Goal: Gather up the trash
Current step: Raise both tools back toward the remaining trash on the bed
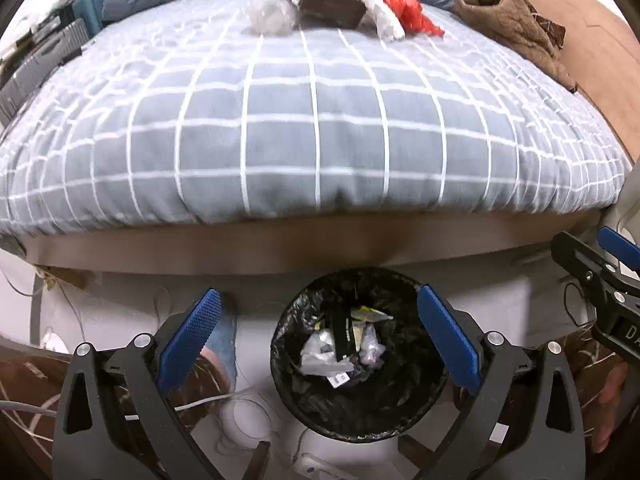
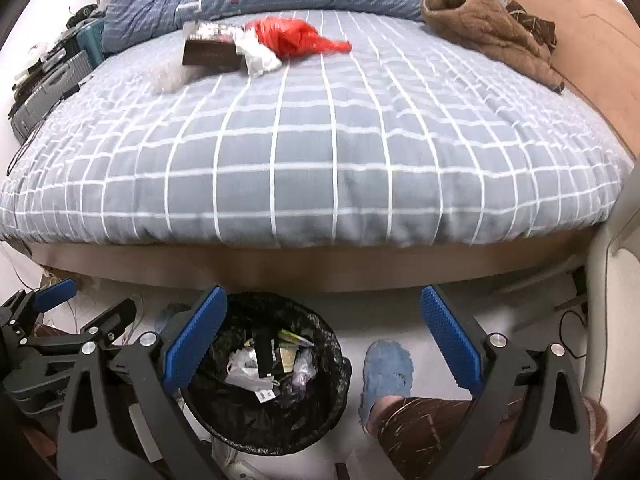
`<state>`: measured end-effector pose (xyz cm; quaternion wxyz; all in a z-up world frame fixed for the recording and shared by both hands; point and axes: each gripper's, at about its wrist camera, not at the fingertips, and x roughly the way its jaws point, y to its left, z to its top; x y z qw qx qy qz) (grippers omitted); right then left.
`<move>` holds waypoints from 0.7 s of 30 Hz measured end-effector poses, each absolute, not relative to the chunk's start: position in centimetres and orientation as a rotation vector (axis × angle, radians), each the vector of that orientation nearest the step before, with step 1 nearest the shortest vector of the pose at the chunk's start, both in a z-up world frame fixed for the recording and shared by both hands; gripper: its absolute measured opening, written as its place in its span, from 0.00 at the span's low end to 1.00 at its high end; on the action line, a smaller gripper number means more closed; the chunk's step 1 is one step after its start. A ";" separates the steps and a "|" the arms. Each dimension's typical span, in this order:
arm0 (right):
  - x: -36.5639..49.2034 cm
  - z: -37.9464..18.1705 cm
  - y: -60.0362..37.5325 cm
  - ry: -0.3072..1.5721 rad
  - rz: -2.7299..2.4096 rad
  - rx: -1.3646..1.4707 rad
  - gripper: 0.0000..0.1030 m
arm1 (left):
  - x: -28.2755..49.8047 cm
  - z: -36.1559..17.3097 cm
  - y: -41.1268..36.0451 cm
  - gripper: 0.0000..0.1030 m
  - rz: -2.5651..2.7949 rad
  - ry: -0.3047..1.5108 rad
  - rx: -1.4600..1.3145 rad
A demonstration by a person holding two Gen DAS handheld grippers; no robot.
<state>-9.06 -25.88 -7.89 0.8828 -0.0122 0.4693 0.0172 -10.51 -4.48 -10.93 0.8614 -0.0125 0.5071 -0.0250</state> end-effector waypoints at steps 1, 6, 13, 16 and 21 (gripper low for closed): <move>-8.9 -7.6 -25.9 0.973 0.038 -0.021 0.91 | -10.5 -10.6 -4.4 0.94 -0.051 1.059 -0.024; -8.0 -6.0 -25.9 0.951 0.041 -0.022 0.91 | -9.7 -9.0 -4.2 0.94 -0.039 1.042 -0.016; -6.1 -4.1 -25.9 0.918 0.051 -0.019 0.91 | -7.7 -6.8 -4.0 0.94 -0.018 1.009 -0.015; -4.9 -3.3 -25.5 0.902 0.065 -0.032 0.91 | -6.6 -5.9 -3.8 0.94 -0.010 0.995 -0.021; -2.8 -2.3 -24.9 0.877 0.083 -0.057 0.91 | -4.2 -4.7 -3.2 0.94 0.007 0.973 -0.035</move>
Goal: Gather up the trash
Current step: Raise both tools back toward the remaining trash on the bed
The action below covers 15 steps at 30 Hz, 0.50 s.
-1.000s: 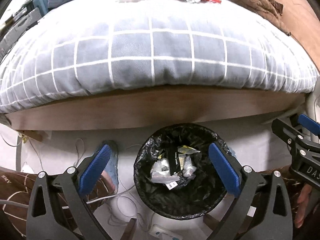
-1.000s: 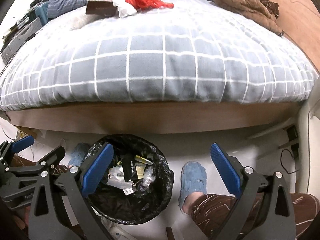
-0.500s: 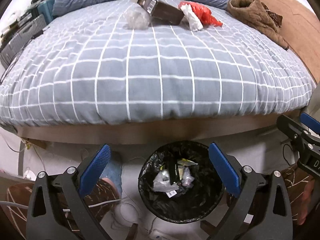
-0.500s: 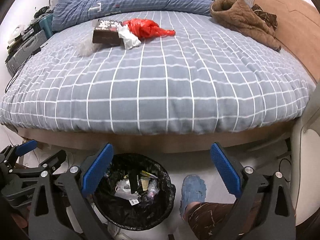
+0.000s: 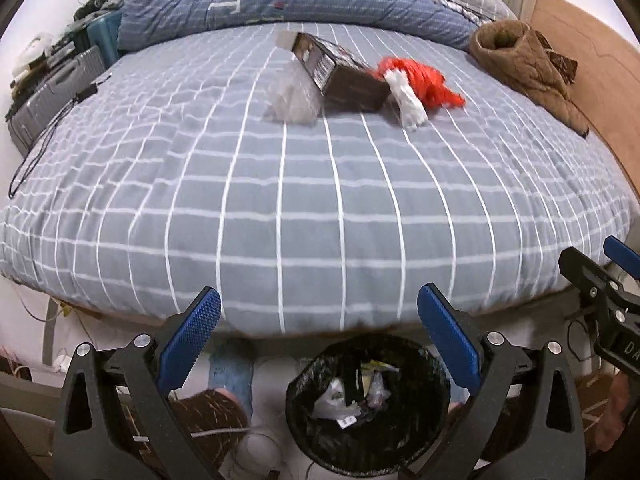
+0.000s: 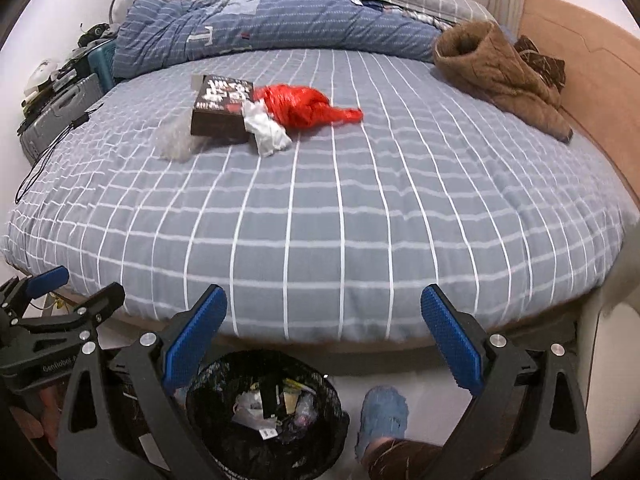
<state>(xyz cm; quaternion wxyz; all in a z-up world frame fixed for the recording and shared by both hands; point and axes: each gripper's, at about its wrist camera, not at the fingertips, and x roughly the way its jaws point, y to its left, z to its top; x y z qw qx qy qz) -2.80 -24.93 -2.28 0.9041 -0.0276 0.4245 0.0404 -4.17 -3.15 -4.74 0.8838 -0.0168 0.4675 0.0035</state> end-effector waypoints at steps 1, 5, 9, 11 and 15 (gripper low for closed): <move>-2.3 -2.1 -24.8 0.873 0.085 -0.061 0.91 | -3.8 -4.6 -3.0 0.94 0.011 0.971 -0.037; 0.2 -1.4 -24.4 0.856 0.098 -0.072 0.91 | -1.5 -3.8 -2.4 0.94 0.023 0.961 -0.049; 3.0 -0.8 -24.2 0.840 0.108 -0.080 0.91 | 1.5 -2.6 -2.1 0.94 0.031 0.941 -0.053; 4.6 -0.5 -24.1 0.833 0.112 -0.079 0.91 | 2.9 -2.0 -2.0 0.94 0.031 0.932 -0.057; 7.8 -0.1 -23.9 0.821 0.121 -0.076 0.91 | 6.4 -1.1 -1.6 0.94 0.036 0.916 -0.072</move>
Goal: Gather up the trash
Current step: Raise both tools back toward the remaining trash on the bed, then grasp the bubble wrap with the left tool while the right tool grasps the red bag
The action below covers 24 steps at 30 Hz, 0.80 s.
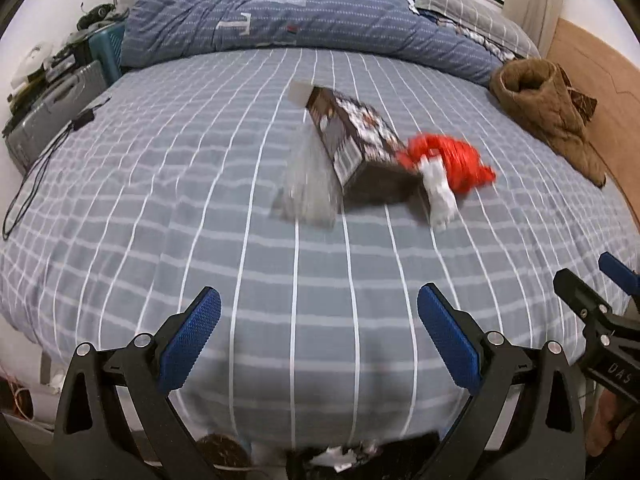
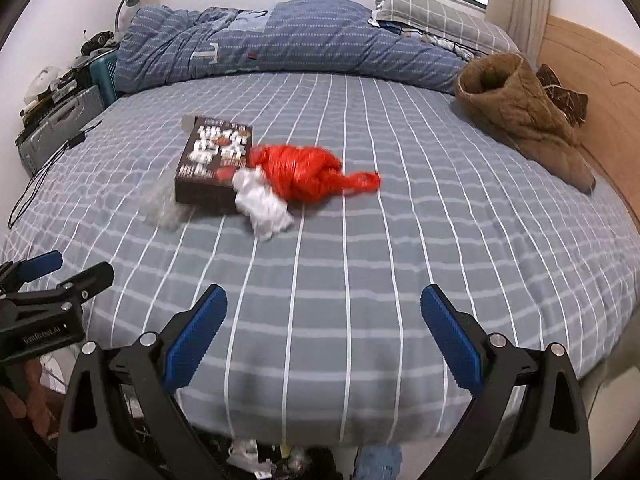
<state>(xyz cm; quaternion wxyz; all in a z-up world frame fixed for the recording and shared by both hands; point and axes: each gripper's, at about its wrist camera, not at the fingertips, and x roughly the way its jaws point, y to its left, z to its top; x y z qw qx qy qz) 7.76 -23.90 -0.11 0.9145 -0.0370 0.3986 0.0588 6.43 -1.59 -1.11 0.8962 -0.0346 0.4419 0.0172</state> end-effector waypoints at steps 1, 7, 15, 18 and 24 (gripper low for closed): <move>8.5 0.0 -23.8 0.818 0.124 -0.077 0.91 | 7.1 -1.0 -1.5 0.94 0.034 0.914 -0.076; 13.3 -0.1 -23.4 0.804 0.139 -0.072 0.91 | 11.6 -0.5 -1.6 0.94 0.033 0.902 -0.065; 19.0 -2.0 -23.2 0.815 0.149 -0.049 0.89 | 17.1 -2.1 0.0 0.94 0.061 0.932 -0.047; 20.9 -2.7 -23.0 0.825 0.158 -0.033 0.87 | 18.6 -3.4 1.1 0.94 0.066 0.957 -0.039; 23.4 -3.9 -22.2 0.841 0.192 -0.022 0.87 | 20.5 -5.3 2.5 0.93 0.026 0.978 -0.061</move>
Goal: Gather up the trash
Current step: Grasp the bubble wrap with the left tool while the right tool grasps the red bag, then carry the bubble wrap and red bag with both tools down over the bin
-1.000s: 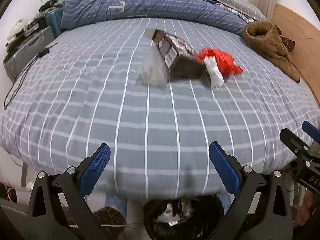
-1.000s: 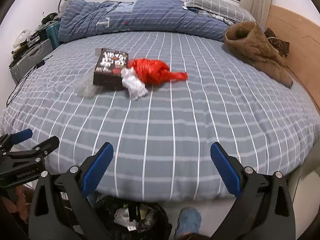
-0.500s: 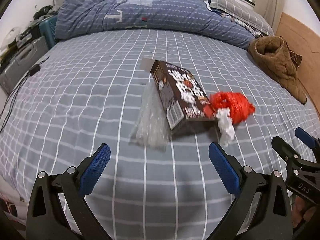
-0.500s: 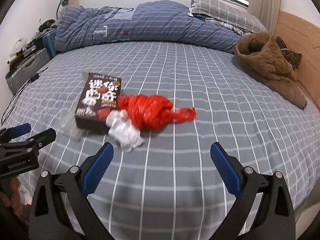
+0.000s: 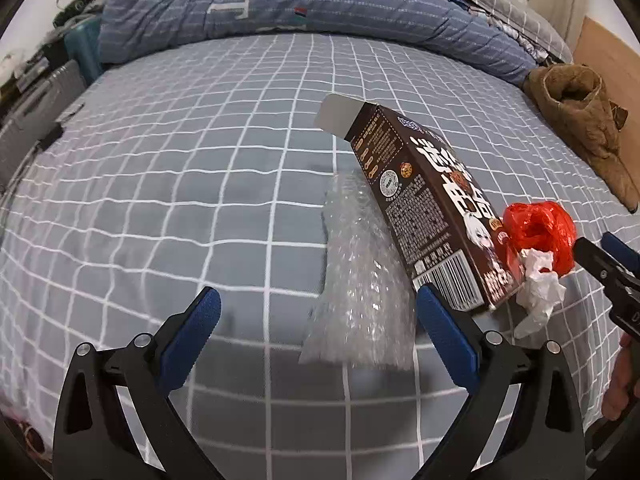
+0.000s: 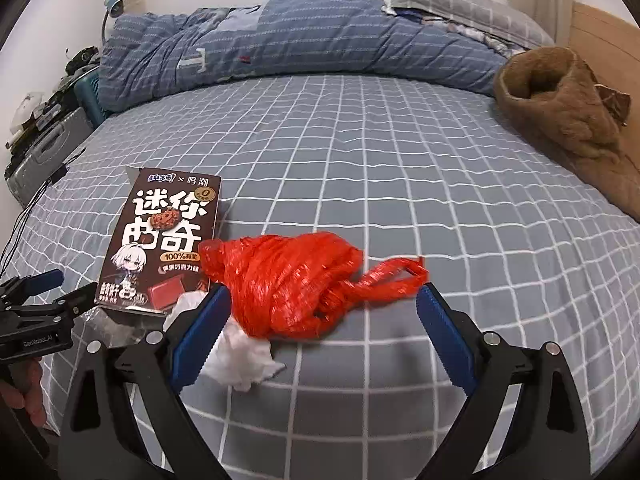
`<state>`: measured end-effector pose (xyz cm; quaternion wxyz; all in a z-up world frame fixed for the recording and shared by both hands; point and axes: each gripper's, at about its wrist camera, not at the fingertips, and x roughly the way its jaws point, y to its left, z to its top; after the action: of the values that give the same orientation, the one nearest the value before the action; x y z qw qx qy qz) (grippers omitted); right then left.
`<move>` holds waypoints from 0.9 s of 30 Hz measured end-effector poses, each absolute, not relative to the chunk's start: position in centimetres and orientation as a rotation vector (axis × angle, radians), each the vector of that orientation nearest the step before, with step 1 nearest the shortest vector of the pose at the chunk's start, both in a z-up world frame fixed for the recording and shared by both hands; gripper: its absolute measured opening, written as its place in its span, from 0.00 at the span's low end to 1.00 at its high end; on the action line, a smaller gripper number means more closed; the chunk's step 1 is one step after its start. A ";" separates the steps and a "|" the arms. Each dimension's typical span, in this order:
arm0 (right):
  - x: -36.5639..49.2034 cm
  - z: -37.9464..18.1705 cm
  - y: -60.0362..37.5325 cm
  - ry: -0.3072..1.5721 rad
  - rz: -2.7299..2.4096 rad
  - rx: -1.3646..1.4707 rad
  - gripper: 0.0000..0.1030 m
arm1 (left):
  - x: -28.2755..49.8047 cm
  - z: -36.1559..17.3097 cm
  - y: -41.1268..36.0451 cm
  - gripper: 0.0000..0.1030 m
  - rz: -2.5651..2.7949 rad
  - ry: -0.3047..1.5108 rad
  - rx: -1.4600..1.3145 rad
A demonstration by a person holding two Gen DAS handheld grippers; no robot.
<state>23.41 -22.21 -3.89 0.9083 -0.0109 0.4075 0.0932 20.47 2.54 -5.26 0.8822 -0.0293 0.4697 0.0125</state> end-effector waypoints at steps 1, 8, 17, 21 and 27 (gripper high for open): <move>23.7 -4.1 -22.0 0.844 0.198 -0.028 0.87 | 20.7 -5.5 2.5 0.93 0.020 0.981 -0.059; 25.4 -6.4 -20.5 0.894 0.270 -0.047 0.70 | 22.2 -8.4 1.8 0.81 -0.057 1.039 -0.070; 25.1 -7.9 -19.3 0.917 0.318 -0.030 0.36 | 21.5 -8.6 0.8 0.33 -0.148 1.030 -0.089; 24.8 -7.5 -19.4 0.899 0.311 -0.029 0.35 | 21.2 -8.2 0.4 0.28 -0.136 1.018 -0.082; 24.9 -6.8 -20.0 0.890 0.293 -0.017 0.43 | 20.9 -7.5 0.4 0.28 -0.114 1.005 -0.071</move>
<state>24.87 -20.05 -6.83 0.8921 -0.0083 0.4291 0.1410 20.92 0.42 -7.47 0.8743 -0.0340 0.4812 -0.0544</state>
